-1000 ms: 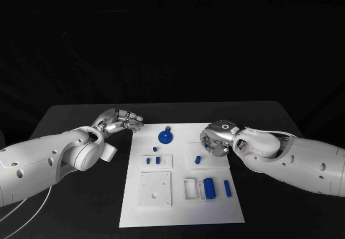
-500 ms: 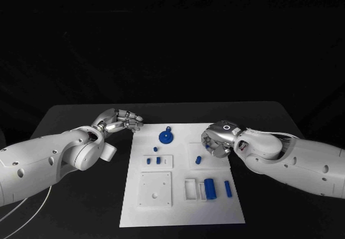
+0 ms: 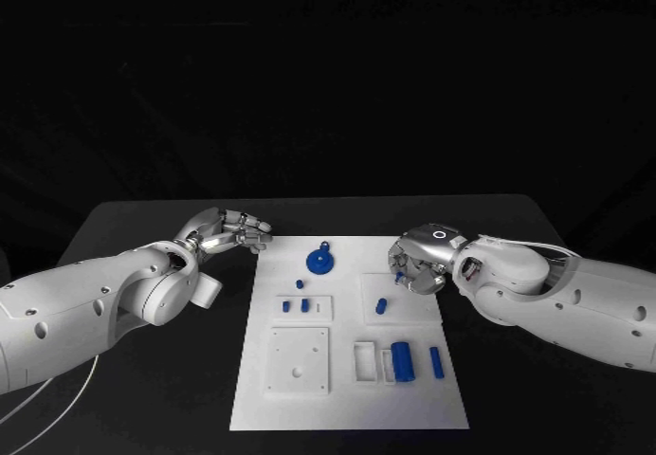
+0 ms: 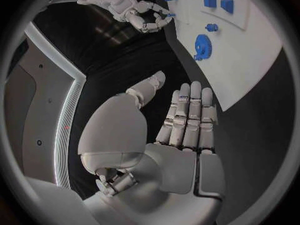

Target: Assemble the parts on the task board

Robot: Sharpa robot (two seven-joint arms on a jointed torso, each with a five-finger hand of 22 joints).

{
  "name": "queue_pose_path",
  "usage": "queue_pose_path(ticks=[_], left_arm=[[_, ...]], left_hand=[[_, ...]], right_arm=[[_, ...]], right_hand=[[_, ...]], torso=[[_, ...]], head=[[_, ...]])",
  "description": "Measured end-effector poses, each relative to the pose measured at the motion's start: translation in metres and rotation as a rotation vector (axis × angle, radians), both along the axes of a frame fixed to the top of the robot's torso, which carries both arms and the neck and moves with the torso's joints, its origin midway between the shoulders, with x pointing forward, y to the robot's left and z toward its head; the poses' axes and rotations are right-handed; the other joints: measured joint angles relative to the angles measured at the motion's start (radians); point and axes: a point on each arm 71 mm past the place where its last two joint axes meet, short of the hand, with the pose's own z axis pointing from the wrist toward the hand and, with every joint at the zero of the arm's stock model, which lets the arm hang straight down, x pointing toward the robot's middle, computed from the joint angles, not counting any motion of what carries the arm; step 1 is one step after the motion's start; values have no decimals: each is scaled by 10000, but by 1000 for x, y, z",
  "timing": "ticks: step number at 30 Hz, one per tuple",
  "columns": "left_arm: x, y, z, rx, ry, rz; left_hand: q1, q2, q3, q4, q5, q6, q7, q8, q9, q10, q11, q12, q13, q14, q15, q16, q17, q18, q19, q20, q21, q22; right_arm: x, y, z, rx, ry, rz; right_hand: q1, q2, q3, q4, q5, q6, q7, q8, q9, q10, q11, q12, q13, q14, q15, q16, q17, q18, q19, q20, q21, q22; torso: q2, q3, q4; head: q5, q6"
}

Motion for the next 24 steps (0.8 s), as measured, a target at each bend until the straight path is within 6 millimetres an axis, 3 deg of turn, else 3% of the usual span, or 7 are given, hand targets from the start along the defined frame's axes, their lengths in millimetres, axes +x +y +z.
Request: queue_pose_path(ticks=[14,19,24], left_arm=[[0,-1,0,-6,-3,-6],[0,-3,0,-35,-11,-14],[1,-7,0,-83,-16,-37]], left_hand=[[0,0,0,0,0,0,0,0,-9,0,0,0,0,0,0,0,8,-7,0,0,-38,16],[0,0,0,0,0,0,0,0,-9,0,0,0,0,0,0,-39,18,26,0,0,-38,14],[0,0,0,0,0,0,0,0,-8,0,0,0,0,0,0,-39,29,95,0,0,-38,13]], right_arm=[[-11,20,21,868,254,410],[-18,48,23,1093,279,1032],[-25,79,25,1220,224,1715]], right_hand=[[0,-1,-1,0,-1,-2,0,-4,14,-3,-2,0,0,10,11,0,10,-47,1,4,0,-1],[-1,-1,-2,-1,-1,-3,-1,-6,14,-4,-2,0,-1,-19,-18,0,10,-49,15,18,-1,8],[-1,-1,-2,-1,-29,-4,-1,-11,14,-6,-3,0,-1,-19,-18,0,13,-49,15,19,-1,8]], torso=[[0,-6,1],[-6,-12,1],[-11,-12,1]], head=[[25,40],[105,62],[304,83]])
